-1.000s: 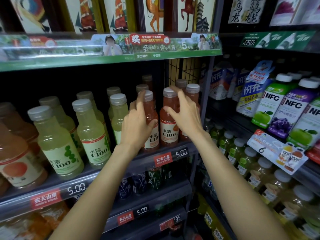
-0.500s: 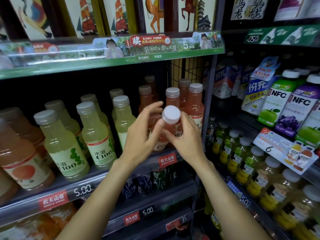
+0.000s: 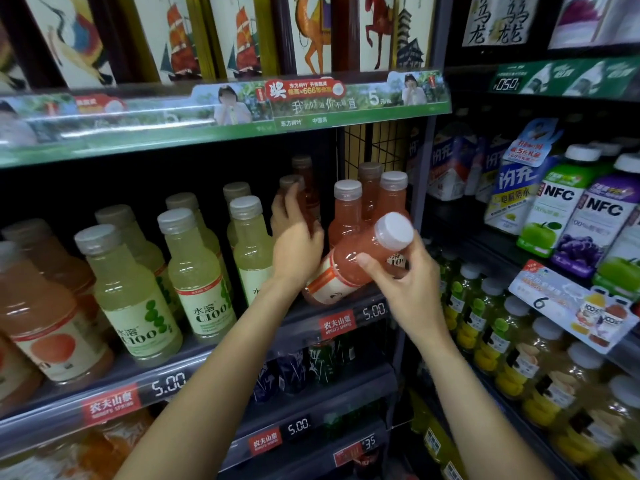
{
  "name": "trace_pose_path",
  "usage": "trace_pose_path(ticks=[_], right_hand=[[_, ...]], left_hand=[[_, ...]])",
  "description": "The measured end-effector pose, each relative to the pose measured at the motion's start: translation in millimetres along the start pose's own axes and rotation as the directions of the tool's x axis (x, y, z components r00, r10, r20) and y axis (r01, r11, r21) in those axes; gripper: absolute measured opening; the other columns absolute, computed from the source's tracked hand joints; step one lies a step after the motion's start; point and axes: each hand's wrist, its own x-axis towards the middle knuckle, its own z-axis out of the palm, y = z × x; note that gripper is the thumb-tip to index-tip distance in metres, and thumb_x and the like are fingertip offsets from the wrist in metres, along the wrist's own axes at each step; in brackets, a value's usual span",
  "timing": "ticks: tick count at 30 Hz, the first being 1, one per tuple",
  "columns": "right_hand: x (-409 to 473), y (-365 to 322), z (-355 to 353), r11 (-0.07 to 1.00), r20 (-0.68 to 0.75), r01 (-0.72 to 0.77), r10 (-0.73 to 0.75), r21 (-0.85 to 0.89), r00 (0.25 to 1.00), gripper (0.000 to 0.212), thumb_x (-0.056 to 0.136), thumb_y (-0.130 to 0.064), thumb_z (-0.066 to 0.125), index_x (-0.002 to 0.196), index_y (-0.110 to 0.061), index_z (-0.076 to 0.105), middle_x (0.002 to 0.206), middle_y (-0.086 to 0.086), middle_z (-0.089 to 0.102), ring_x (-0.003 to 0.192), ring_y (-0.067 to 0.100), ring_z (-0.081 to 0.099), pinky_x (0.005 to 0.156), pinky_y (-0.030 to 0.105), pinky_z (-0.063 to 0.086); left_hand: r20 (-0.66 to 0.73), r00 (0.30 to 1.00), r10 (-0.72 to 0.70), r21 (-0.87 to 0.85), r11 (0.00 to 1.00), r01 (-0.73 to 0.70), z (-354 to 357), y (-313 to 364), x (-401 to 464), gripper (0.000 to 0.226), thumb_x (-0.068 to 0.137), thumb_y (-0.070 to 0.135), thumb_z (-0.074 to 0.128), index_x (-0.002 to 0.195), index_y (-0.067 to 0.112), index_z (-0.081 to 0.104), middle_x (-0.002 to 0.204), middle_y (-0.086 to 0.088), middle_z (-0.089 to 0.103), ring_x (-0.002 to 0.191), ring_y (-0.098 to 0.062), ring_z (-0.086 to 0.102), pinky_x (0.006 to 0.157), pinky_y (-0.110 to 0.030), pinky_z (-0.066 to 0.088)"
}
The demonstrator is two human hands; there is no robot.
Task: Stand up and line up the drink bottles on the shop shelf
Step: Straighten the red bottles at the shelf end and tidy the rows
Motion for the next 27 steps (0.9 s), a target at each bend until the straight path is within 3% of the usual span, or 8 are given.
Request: trace_pose_path(ticks=[4,7,11,17,22,27], right_hand=[[5,-14,-24,0.998,-0.009,0.043,-0.044,-0.048,0.999,0.038,0.075,-0.040,0.073,0.107,-0.038,0.053,0.108,-0.017,0.063,0.103,0.003,0.061,0.088,0.039,0.054],[4,-15,-42,0.995,-0.010,0.048,-0.049,-0.087,0.999,0.037,0.074,-0.038,0.072,0.106,-0.035,0.054,0.106,-0.017,0.064,0.100,0.002,0.062,0.084,0.032,0.054],[2,-13,-60,0.988,-0.018,0.045,-0.048,-0.145,0.999,0.037,0.072,-0.039,0.070,0.104,-0.033,0.054,0.101,-0.023,0.062,0.093,-0.007,0.060,0.076,0.012,0.048],[-1,-8,-68,0.978,-0.010,0.016,-0.018,-0.209,1.000,0.033,0.071,-0.048,0.068,0.099,-0.046,0.051,0.099,-0.029,0.060,0.095,-0.005,0.060,0.079,0.023,0.052],[-2,-3,-65,0.976,-0.026,-0.023,0.018,-0.216,1.000,0.036,0.072,-0.049,0.067,0.102,-0.034,0.055,0.099,-0.023,0.064,0.091,-0.001,0.062,0.077,0.029,0.054],[-4,1,-66,0.970,-0.035,-0.033,0.025,-0.243,0.999,0.043,0.070,-0.053,0.067,0.104,-0.029,0.056,0.101,-0.021,0.064,0.093,0.000,0.062,0.079,0.034,0.054]], left_hand=[[-0.011,0.995,-0.098,0.178,0.979,0.098,15,0,12,0.075,0.087,0.000,0.052,0.149,0.005,0.011,0.152,-0.031,0.009,0.141,-0.044,0.012,0.115,-0.043,0.013],[-0.011,0.984,-0.176,0.157,0.972,0.176,22,-6,22,0.080,0.088,0.001,0.052,0.151,0.008,0.003,0.148,-0.028,0.024,0.137,-0.041,0.024,0.113,-0.044,0.021],[-0.058,0.988,-0.142,0.133,0.980,0.149,26,-12,29,0.067,0.094,0.010,0.052,0.150,0.009,0.015,0.141,-0.022,0.035,0.129,-0.038,0.035,0.105,-0.042,0.028],[-0.049,0.986,-0.162,0.044,0.986,0.164,31,-18,38,0.054,0.094,0.021,0.057,0.139,0.000,0.035,0.138,-0.020,0.041,0.126,-0.034,0.043,0.101,-0.038,0.033],[-0.050,0.983,-0.176,-0.059,0.983,0.173,32,-17,41,0.058,0.084,0.029,0.071,0.131,0.009,0.045,0.128,-0.011,0.052,0.112,-0.023,0.056,0.094,-0.038,0.045],[-0.054,0.972,-0.228,-0.026,0.974,0.227,33,-16,45,0.057,0.078,0.040,0.074,0.123,0.013,0.051,0.121,-0.008,0.058,0.109,-0.022,0.059,0.089,-0.039,0.048]])
